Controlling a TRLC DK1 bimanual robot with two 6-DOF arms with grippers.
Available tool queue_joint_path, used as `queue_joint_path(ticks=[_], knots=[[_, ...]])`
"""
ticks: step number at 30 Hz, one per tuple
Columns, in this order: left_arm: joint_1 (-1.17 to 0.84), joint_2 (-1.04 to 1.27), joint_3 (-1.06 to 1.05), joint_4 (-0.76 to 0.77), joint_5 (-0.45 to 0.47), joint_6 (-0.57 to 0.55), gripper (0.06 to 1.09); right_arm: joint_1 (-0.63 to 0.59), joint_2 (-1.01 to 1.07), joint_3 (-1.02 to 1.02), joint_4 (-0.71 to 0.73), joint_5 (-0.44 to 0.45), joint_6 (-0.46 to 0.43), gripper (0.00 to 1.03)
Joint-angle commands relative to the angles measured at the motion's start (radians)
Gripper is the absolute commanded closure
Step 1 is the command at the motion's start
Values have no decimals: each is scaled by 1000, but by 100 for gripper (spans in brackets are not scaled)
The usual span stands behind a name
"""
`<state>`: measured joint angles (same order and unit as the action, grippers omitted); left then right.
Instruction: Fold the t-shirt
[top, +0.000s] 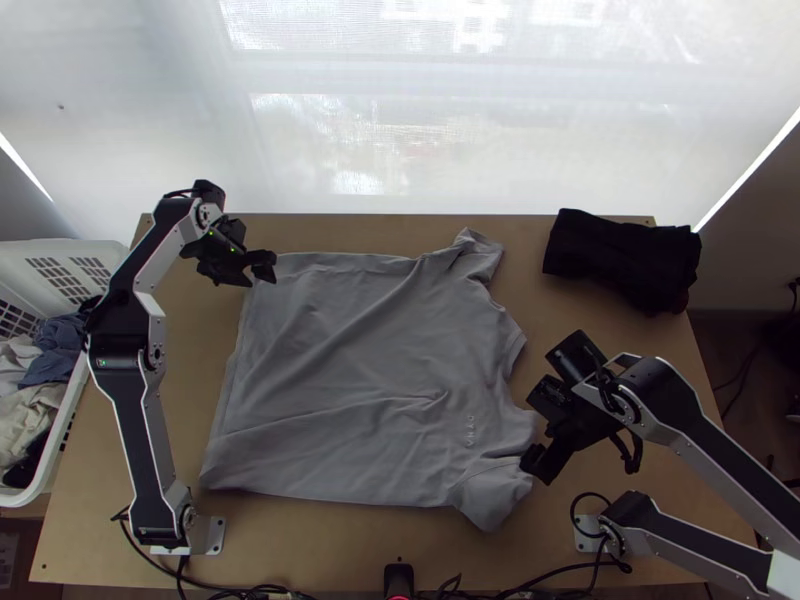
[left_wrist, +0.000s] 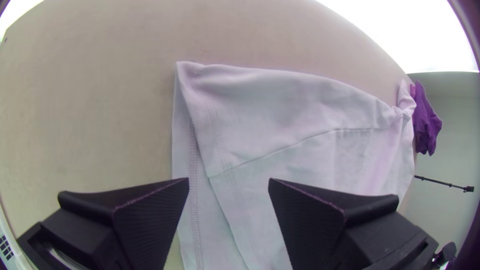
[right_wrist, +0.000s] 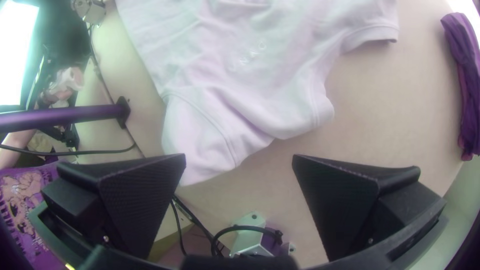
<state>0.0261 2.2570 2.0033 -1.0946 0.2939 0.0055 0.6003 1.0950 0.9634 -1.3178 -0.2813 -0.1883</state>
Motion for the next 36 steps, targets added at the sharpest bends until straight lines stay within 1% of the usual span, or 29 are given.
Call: queue_joint_path(ticks=[1,11,24,26,30,31,36], knots=[[-20,46,18,18,-13,-19,30,3,-1,-8,2,-1,15,4],[-58,82,74,22,-18,-38,30,-8,-11,-32,9,-1,23,4],[-80,95,92,16,-24,-41,30,-23,-18,-48,19,-1,33,4],[-86,88,98,12,-25,-47,31,-23,-20,-52,23,-1,33,4],[-95,76,100,7,-27,-50,71,-23,-20,-52,29,-1,33,4],[-95,73,100,7,-30,-50,79,-25,-20,-52,32,-1,33,4],[-91,56,100,4,-47,-35,102,-25,-20,-52,37,-1,33,4]])
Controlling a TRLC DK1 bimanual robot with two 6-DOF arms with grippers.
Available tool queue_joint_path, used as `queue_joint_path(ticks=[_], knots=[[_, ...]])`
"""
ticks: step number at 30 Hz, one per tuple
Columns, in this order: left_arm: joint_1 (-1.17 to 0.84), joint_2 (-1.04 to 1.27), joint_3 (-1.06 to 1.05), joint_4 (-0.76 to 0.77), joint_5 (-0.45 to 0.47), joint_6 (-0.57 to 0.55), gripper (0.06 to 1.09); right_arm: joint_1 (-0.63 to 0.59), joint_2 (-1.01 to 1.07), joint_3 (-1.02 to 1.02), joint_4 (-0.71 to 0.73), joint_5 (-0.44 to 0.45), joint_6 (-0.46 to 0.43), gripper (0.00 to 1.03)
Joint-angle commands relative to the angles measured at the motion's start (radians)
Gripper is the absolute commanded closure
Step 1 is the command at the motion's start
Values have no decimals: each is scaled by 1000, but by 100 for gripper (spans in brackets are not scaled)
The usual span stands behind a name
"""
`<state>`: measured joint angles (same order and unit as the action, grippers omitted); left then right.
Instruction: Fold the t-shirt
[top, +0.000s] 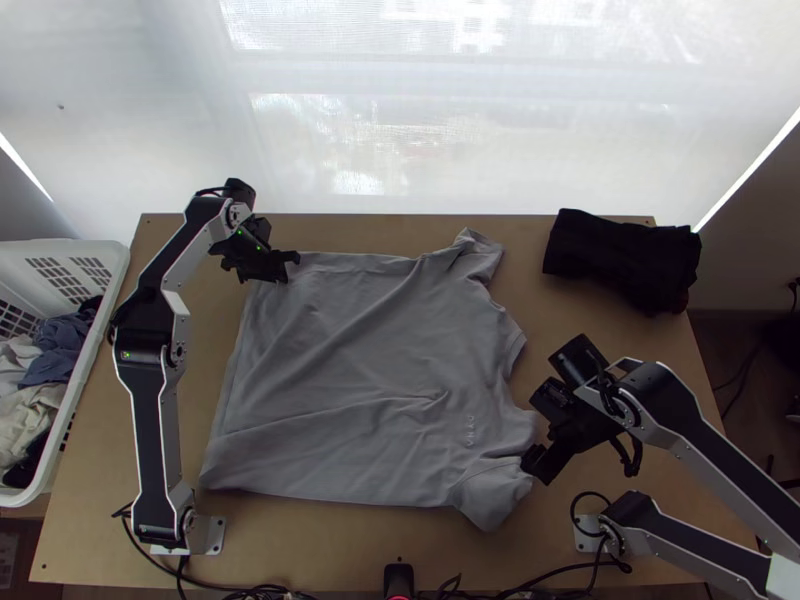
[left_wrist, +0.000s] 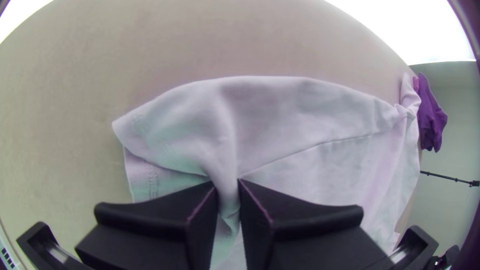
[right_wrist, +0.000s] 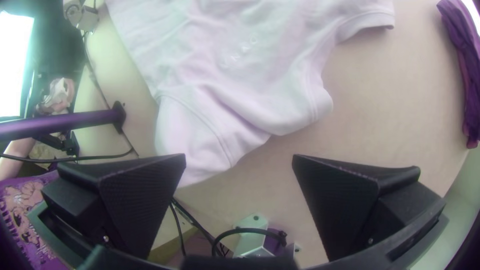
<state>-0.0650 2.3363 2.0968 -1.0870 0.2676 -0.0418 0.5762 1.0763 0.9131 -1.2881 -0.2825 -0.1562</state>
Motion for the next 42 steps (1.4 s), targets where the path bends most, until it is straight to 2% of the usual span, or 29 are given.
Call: queue_joint_path(ticks=[1,7,12,19,23,28,33,35,36,40,42], knots=[[2,-28,6,-4,-24,20,105,-1,1,-2,9,0,1,4],[16,-35,55,-19,-84,48,105,-1,11,9,38,2,-2,4],[45,-12,161,-42,-88,48,105,-3,57,35,46,2,-9,4],[76,15,183,-8,-96,46,105,-3,82,36,82,3,-19,4],[76,28,180,-8,-94,37,105,-49,94,53,220,39,-32,4],[68,18,178,-14,-93,22,105,-167,255,205,378,63,-68,4],[56,-9,161,-25,-94,20,104,-187,427,385,383,63,-72,4],[57,-8,160,-25,-94,20,99,-174,461,411,383,62,-72,4],[57,-5,160,-25,-94,22,92,-165,470,412,383,62,-72,4],[51,5,160,-28,-102,29,45,-127,471,374,394,62,-52,4],[45,9,160,-34,-151,36,26,-116,455,342,401,62,-45,4]])
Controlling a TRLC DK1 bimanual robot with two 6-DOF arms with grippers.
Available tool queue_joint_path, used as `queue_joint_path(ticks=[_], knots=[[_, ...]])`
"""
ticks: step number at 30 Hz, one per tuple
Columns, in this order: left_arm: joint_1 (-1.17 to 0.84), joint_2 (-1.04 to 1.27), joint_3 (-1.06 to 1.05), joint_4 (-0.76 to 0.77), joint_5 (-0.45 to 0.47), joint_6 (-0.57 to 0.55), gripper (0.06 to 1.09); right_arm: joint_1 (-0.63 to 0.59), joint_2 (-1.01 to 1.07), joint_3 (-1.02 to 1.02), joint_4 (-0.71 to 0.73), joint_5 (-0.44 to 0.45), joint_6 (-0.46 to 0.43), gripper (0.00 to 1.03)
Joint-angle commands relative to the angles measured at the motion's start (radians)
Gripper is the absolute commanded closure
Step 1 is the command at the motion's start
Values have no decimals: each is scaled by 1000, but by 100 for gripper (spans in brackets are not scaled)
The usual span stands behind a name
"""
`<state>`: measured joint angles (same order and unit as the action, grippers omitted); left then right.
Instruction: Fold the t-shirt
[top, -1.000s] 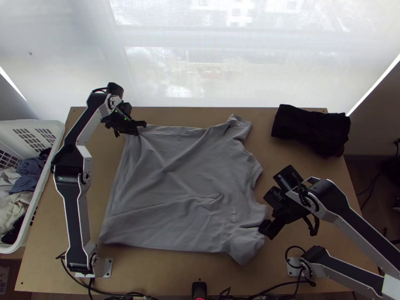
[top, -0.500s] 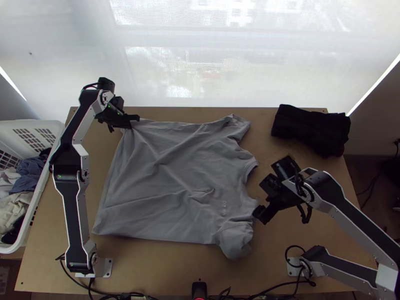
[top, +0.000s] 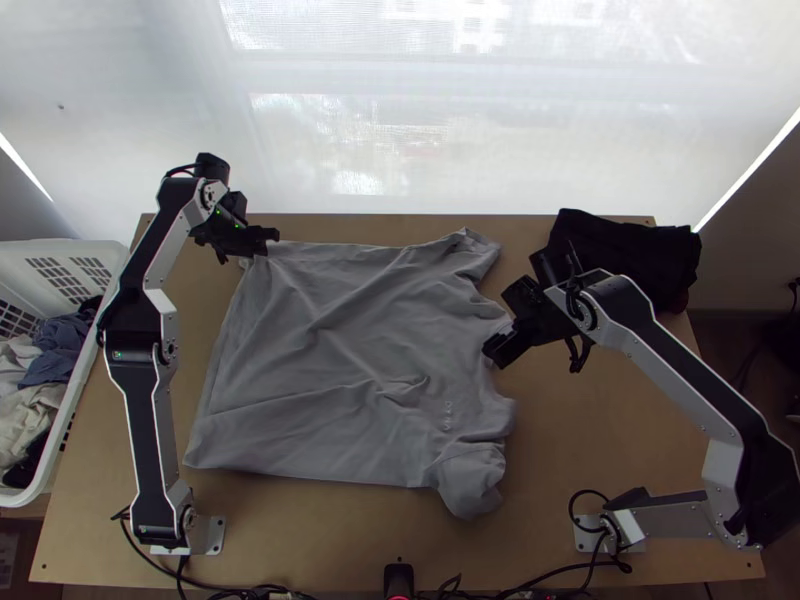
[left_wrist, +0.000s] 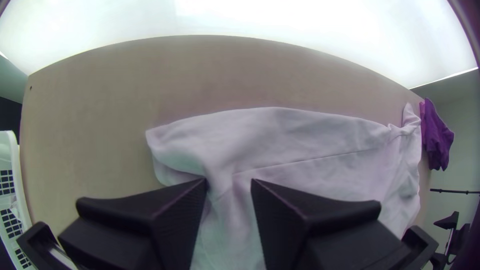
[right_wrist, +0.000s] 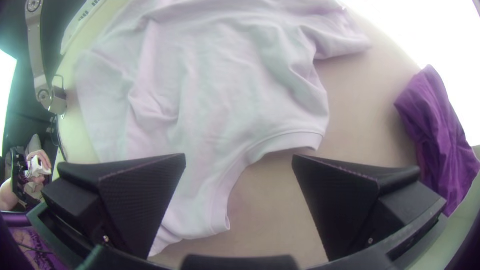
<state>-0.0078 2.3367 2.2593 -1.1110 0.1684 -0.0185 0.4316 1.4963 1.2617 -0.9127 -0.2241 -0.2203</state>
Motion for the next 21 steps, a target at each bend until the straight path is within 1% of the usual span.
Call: queue_joint_path(ticks=[1,2,13,21], knots=[[-15,12,-3,-13,-72,17,19,32,25,-22,29,3,22,4],[-17,15,-3,-18,-87,20,15,35,16,-36,31,3,25,4],[-43,13,6,-49,-89,23,16,36,-54,-120,44,3,45,4],[-64,12,14,-58,-87,23,16,78,-68,-151,63,3,79,4]])
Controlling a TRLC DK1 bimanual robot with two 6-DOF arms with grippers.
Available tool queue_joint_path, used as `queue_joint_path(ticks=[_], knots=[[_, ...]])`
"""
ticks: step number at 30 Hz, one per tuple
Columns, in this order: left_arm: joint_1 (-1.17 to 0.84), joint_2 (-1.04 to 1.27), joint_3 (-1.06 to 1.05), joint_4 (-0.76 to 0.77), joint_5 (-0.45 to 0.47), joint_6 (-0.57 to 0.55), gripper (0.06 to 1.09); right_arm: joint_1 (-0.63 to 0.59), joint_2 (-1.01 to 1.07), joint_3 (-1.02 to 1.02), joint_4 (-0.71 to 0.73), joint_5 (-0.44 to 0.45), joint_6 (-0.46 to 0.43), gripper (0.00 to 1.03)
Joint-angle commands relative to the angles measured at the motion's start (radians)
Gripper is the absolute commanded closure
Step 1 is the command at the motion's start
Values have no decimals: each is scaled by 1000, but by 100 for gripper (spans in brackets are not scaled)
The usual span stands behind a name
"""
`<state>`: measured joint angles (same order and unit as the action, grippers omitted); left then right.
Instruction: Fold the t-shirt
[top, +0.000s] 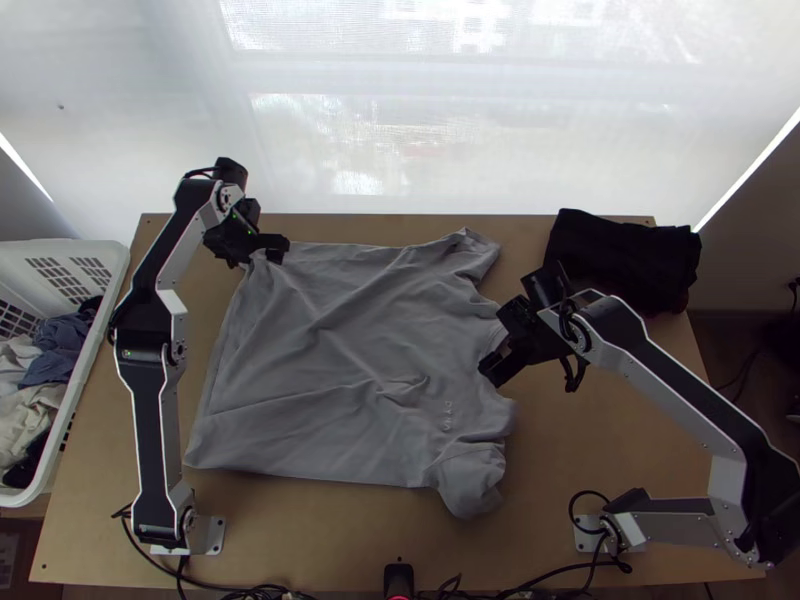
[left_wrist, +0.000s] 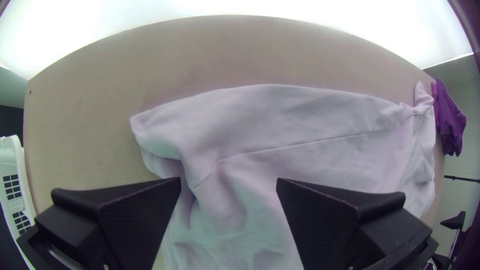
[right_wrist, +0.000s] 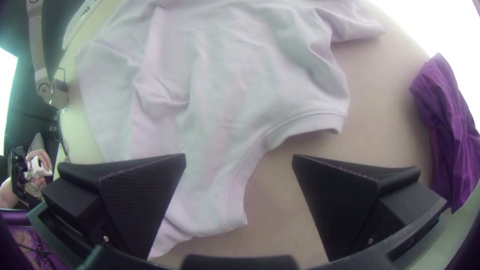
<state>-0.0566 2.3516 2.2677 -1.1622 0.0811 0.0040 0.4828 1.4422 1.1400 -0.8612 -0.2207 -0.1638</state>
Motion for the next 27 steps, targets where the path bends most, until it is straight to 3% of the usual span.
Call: queue_joint_path(ticks=[1,7,12,16,21,24,27], knots=[[-17,-3,6,-8,0,1,16,28,-19,-34,13,0,23,4],[-15,2,6,-16,0,1,16,28,-37,-43,14,0,27,4],[-15,15,6,-16,3,1,23,28,-48,-46,13,0,37,4],[-14,29,6,-10,3,2,38,28,-54,-46,13,0,46,4],[-12,34,6,19,2,14,70,28,-60,-51,13,-2,50,4],[-12,34,6,32,0,16,75,28,-62,-54,13,-3,50,4],[-12,32,4,45,-3,16,89,28,-63,-57,13,-3,52,4]])
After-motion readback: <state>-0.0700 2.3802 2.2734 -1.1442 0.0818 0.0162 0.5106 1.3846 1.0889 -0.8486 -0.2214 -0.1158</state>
